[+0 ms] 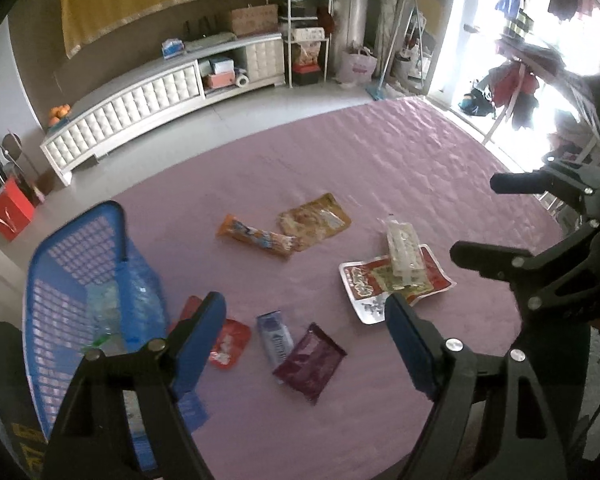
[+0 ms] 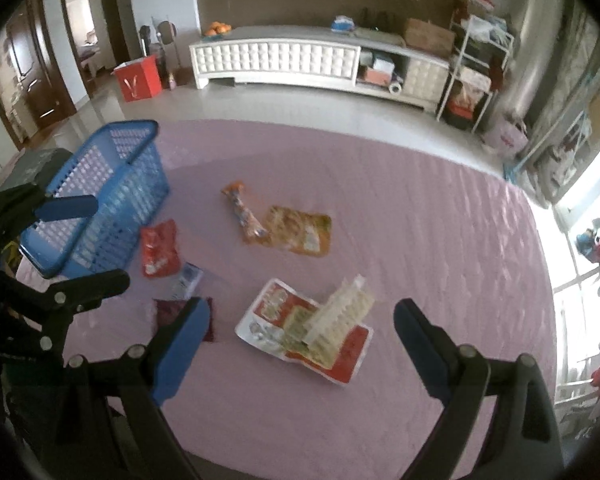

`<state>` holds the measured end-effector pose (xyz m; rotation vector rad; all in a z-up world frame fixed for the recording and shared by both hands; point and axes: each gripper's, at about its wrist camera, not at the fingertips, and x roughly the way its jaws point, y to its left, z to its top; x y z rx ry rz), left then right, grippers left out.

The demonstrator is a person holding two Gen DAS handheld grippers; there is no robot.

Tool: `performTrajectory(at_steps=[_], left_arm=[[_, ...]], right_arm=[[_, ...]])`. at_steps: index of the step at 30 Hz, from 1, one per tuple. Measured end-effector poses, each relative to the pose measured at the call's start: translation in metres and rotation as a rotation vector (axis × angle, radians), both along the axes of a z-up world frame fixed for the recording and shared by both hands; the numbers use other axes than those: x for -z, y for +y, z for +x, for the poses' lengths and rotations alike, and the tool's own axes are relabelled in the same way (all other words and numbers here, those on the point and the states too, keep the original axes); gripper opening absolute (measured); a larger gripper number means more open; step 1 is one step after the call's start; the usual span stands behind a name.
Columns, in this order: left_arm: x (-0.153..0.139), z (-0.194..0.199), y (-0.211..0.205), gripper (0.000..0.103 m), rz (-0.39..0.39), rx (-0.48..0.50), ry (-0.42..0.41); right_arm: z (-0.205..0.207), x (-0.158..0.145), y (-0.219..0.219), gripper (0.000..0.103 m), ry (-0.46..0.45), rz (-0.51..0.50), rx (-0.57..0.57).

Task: Organize snacks
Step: 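Move both tools toward the white cracker pack on the red tray, then grasp the white cracker pack with the right tool and lift it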

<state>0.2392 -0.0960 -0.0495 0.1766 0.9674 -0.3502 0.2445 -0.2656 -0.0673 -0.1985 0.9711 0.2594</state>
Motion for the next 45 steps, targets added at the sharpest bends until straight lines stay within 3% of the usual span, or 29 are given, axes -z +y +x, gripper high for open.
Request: performTrajectory(at_steps=[6,16,20,24,28,29,38,45], left_arm=[[0.032,0.016,-0.02,0.08,0.028,-0.007,0.051],[0.08,0.052,-0.022,0.08,-0.005,-0.029,0.157],[0.092,0.058,-0.02,0.08,-0.015,-0.026,0.178],[0.099,0.062,-0.02,0.08,-0.008,-0.016,0.186],[0.101,0.062,-0.017,0.08,0.012,0.0,0.183],[0.1,0.061,-0.016,0.08,0.013,0.005,0.181],[0.09,0.051,-0.019,0.08,0.001,0.053,0.162],[0.076,0.035,-0.038,0.08,0.014,0.162,0.129]], right_arm=[[0.018,0.04,-0.025,0.096,0.101,0.045,0.061],[0.06,0.093,-0.06,0.096,0.263,0.18,0.246],[0.073,0.103,-0.056,0.096,0.289,0.172,0.263],[0.085,0.115,-0.047,0.095,0.302,0.08,0.264],[0.091,0.129,-0.045,0.069,0.328,0.043,0.27],[0.09,0.132,-0.046,0.068,0.338,0.059,0.262],[0.049,0.127,-0.037,0.057,0.263,-0.02,0.015],[0.013,0.095,-0.068,0.057,0.188,0.068,0.028]])
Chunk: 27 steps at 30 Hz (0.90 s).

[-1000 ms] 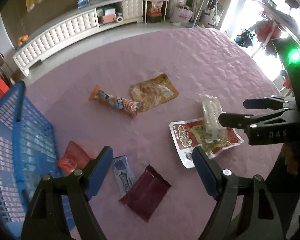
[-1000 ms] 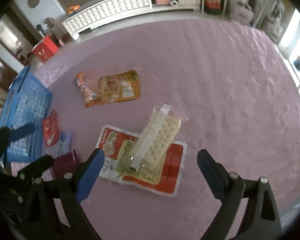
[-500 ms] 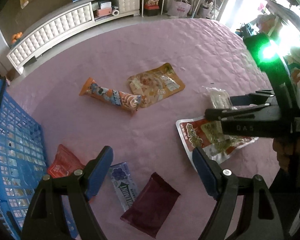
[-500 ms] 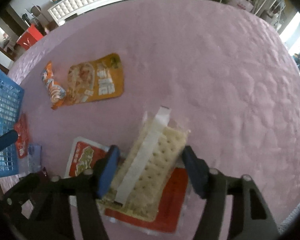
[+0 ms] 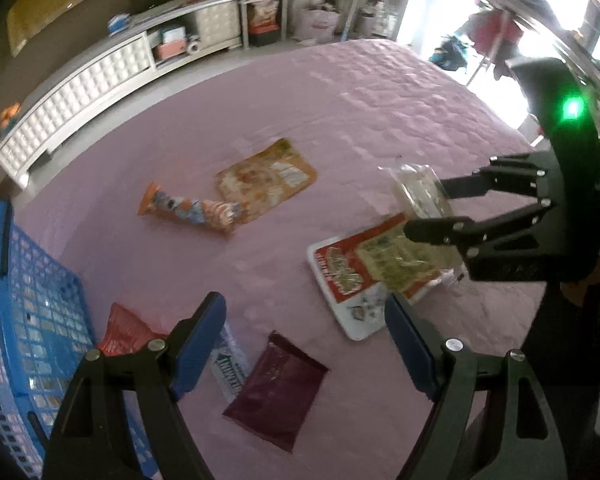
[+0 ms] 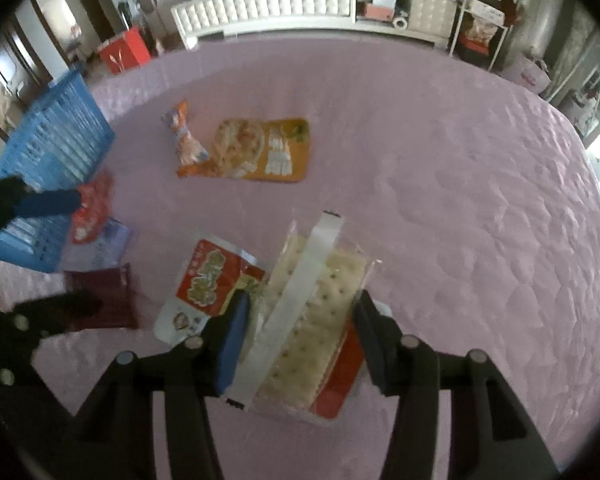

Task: Organize snacks
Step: 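Grasp the red-and-white sauce packet with the left tool while the right tool holds the crackers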

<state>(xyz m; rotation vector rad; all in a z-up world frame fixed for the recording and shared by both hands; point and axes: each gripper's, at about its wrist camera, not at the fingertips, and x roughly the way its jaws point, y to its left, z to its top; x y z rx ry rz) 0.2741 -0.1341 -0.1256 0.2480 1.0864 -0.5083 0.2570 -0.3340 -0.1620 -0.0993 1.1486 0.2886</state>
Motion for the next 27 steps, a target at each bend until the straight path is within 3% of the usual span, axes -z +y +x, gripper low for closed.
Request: performTrajectory(at_steps=[4,12,19,27], left_arm=[[-0.005,-0.003,-0.017,0.08,0.073,0.068,-0.042],[-0.004,-0.009,-0.067,0.08,0.166,0.34,-0.095],[0.019,-0.022,-0.11,0.08,0.197,0.593,-0.064],[0.057,-0.006,-0.134,0.08,0.29,0.648,-0.015]], right_arm=[[-0.016,-0.018,-0.012,0.057,-0.031,0.028,0.005],[-0.019,-0.029,-0.026,0.057,-0.063,0.088,0.047],[-0.03,-0.024,-0.046,0.057,-0.067,0.133,0.105],[-0.027,-0.008,-0.056,0.057,-0.047,0.17,0.115]])
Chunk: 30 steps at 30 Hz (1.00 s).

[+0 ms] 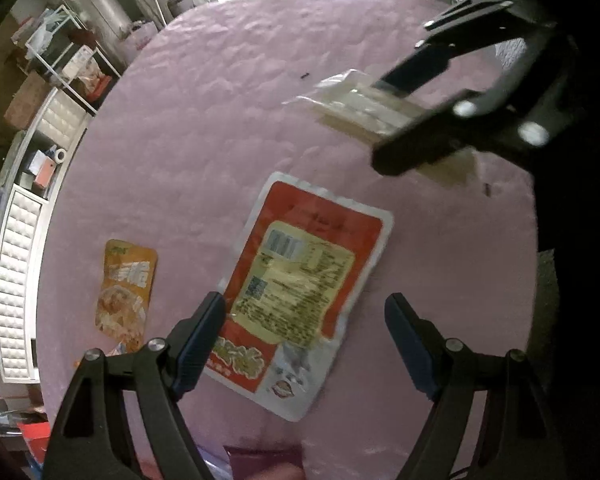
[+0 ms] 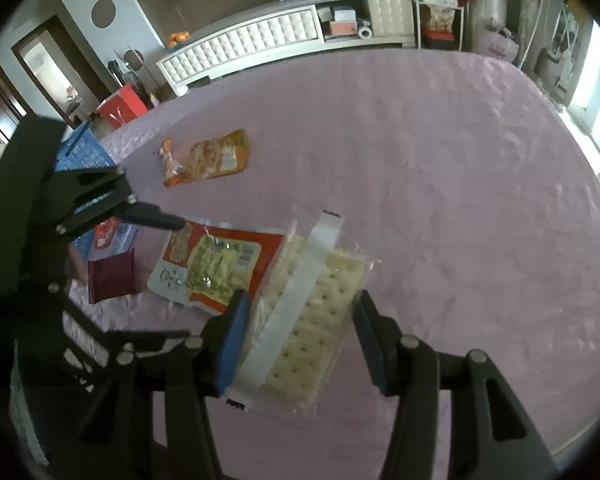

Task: Organize snacks
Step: 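Grasp the red-and-white sauce packet with the left tool while the right tool holds the crackers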

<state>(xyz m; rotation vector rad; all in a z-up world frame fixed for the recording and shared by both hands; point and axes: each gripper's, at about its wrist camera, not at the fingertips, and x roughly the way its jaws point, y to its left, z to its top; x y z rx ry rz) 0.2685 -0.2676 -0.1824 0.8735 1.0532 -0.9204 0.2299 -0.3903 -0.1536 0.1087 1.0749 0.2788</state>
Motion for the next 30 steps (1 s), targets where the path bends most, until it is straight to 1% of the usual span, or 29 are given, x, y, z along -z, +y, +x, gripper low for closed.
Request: performTrajectory(at_steps=[3,7,9,11,14,15,16,17,18,19,21,27,28,30], left_arm=[[0.007,0.011,-0.004,0.08,0.001,0.003,0.014],[0.013,0.029,-0.007,0.08,-0.008,-0.007,0.036],[0.019,0.038,-0.007,0.082,-0.011,-0.018,0.058],[0.021,0.045,-0.006,0.082,-0.03,-0.019,0.087],[0.025,0.055,-0.005,0.085,-0.038,-0.039,0.1],[0.029,0.056,-0.005,0.087,-0.028,-0.05,0.099],[0.034,0.061,-0.003,0.093,-0.026,-0.076,0.109],[0.035,0.066,0.001,0.098,-0.034,-0.098,0.128],[0.038,0.071,0.003,0.1,-0.043,-0.125,0.144],[0.04,0.073,0.003,0.103,-0.042,-0.133,0.138],[0.041,0.075,0.005,0.103,-0.058,-0.133,0.134],[0.044,0.078,0.002,0.103,-0.05,-0.153,0.143],[0.044,0.077,0.001,0.101,-0.051,-0.159,0.144],[0.042,0.076,0.003,0.093,-0.056,-0.162,0.145]], right_arm=[[0.003,0.008,0.001,0.057,0.02,0.018,-0.012],[0.008,0.012,0.001,0.057,0.02,0.022,-0.029],[0.011,0.014,-0.001,0.057,0.018,0.032,-0.029],[0.013,0.016,-0.003,0.057,0.019,0.045,-0.028],[0.015,0.019,-0.006,0.057,0.021,0.053,-0.032],[0.016,0.02,-0.006,0.057,0.02,0.055,-0.032],[0.017,0.021,-0.007,0.057,0.02,0.057,-0.031],[0.017,0.021,-0.008,0.057,0.02,0.06,-0.029],[0.017,0.022,-0.009,0.057,0.021,0.066,-0.027],[0.018,0.023,-0.01,0.057,0.022,0.072,-0.027],[0.019,0.024,-0.011,0.057,0.024,0.077,-0.028],[0.021,0.028,-0.014,0.057,0.035,0.091,-0.024],[0.022,0.028,-0.014,0.057,0.037,0.094,-0.024],[0.022,0.028,-0.012,0.057,0.041,0.095,-0.028]])
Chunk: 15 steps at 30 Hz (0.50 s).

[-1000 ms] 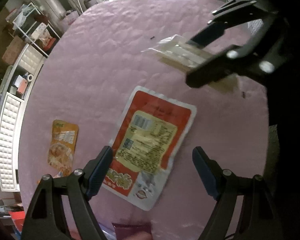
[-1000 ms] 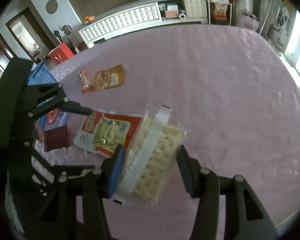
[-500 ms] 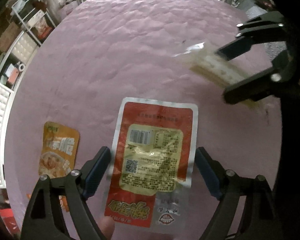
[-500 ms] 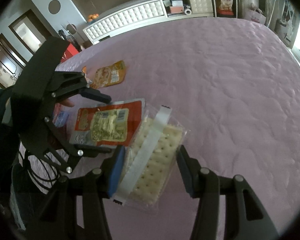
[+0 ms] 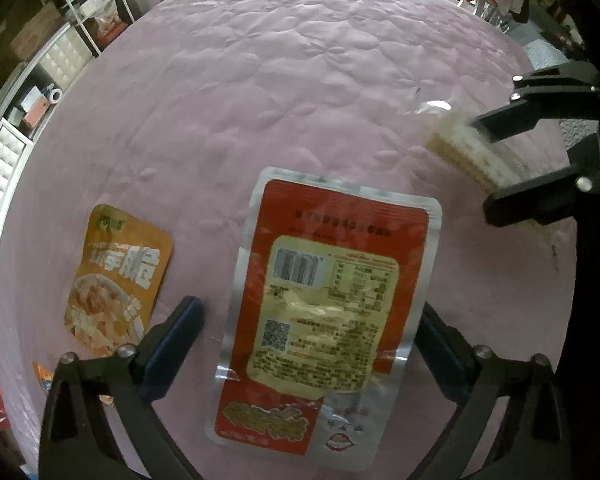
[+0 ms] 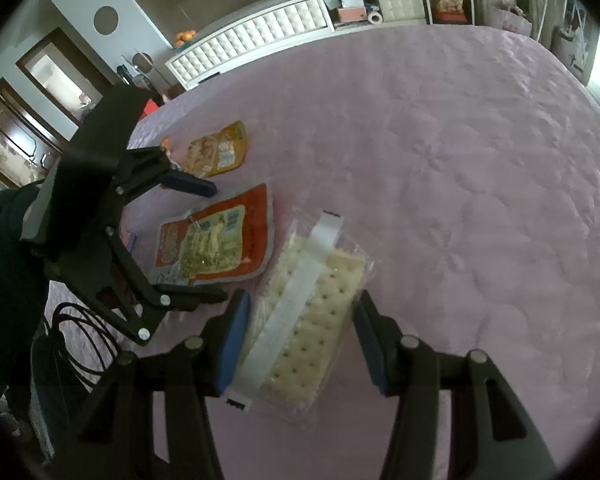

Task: Organize snacks
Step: 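Grasp the red-and-white sauce packet with the left tool while the right tool holds the crackers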

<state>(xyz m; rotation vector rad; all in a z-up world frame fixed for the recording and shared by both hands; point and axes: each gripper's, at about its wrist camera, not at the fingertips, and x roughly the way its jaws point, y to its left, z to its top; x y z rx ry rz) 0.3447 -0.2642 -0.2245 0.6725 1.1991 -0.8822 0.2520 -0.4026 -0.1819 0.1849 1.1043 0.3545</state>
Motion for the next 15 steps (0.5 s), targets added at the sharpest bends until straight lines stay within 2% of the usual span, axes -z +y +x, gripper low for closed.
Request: performTrajectory(at_steps=[2,9,12,15], left_arm=[[-0.008,0.002,0.011,0.073,-0.01,-0.012,0.002],[-0.018,0.004,0.019,0.052,-0.063,-0.083,0.045],[-0.021,0.008,0.026,0.038,-0.089,-0.121,0.073],[-0.021,0.01,0.025,0.037,-0.077,-0.131,0.071]], right_arm=[[0.001,0.0,0.003,0.057,0.003,-0.003,-0.006],[0.002,0.0,0.012,0.057,0.004,-0.005,-0.01],[0.003,-0.003,0.018,0.057,-0.002,-0.001,-0.017],[0.005,-0.004,0.024,0.057,-0.006,-0.006,-0.021]])
